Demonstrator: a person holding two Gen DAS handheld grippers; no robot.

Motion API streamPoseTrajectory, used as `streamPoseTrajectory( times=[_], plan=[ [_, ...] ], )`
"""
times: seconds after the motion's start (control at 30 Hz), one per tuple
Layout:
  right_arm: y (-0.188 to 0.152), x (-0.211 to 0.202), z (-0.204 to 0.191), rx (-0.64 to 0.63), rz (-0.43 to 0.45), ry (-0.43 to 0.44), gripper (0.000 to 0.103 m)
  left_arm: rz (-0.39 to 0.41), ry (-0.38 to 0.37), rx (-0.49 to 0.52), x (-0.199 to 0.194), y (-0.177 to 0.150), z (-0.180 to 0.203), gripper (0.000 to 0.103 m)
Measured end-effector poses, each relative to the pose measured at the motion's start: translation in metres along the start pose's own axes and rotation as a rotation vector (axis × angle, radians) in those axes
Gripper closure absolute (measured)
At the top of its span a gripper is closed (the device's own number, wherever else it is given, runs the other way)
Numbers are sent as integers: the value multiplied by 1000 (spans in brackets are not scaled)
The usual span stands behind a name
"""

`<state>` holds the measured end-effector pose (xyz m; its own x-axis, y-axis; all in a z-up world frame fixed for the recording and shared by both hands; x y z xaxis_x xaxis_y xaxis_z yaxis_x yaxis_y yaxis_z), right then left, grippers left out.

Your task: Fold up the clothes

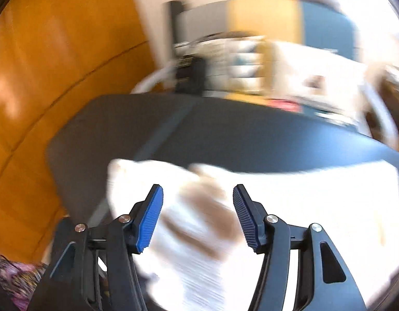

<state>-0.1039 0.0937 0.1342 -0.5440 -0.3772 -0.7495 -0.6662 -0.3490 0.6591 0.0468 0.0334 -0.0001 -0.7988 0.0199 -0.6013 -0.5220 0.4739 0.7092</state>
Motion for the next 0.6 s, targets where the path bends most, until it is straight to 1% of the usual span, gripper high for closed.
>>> streamPoseTrajectory(
  times=[0.07, 0.13, 0.17, 0.2, 0.23, 0.3, 0.4, 0.53, 0.6],
  plan=[
    [-23, -12, 46, 37, -25, -126, 44, -47, -17, 22, 24, 12, 10, 64],
    [-57, -16, 92, 48, -113, -282, 43, -120, 2, 62, 57, 17, 11, 64],
    [-63, -11, 95, 53, -125, -286, 43, -161, 15, 78, 73, 18, 11, 64],
    [-70, -6, 98, 59, -138, -289, 43, -167, 15, 83, 80, 18, 9, 63],
    [-76, -1, 101, 64, -151, -292, 44, -161, 10, 85, 85, 18, 6, 61],
    [-89, 9, 107, 74, -176, -298, 44, -150, 1, 89, 93, 19, 0, 61],
    [-109, 24, 115, 90, -213, -308, 44, -156, -25, 83, 93, 14, -14, 60],
    [-134, 43, 127, 111, -264, -321, 42, -174, 17, 94, 91, -2, -43, 59],
    [-147, 53, 133, 122, -289, -327, 42, -192, 48, 89, 92, -11, -65, 59]
  ],
)
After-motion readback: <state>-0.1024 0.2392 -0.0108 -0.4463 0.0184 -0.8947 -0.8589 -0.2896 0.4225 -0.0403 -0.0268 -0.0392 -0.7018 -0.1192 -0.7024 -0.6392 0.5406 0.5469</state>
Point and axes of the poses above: each gripper's, at about its wrist camera, not at the fingertips, and x roughly the way its jaws point, z to its right, y to its top, the point moved 2 cm from there along x, roughly the way its jaws point, and after that the axes turned 8 degrees about -y, right-handed, at the moved point
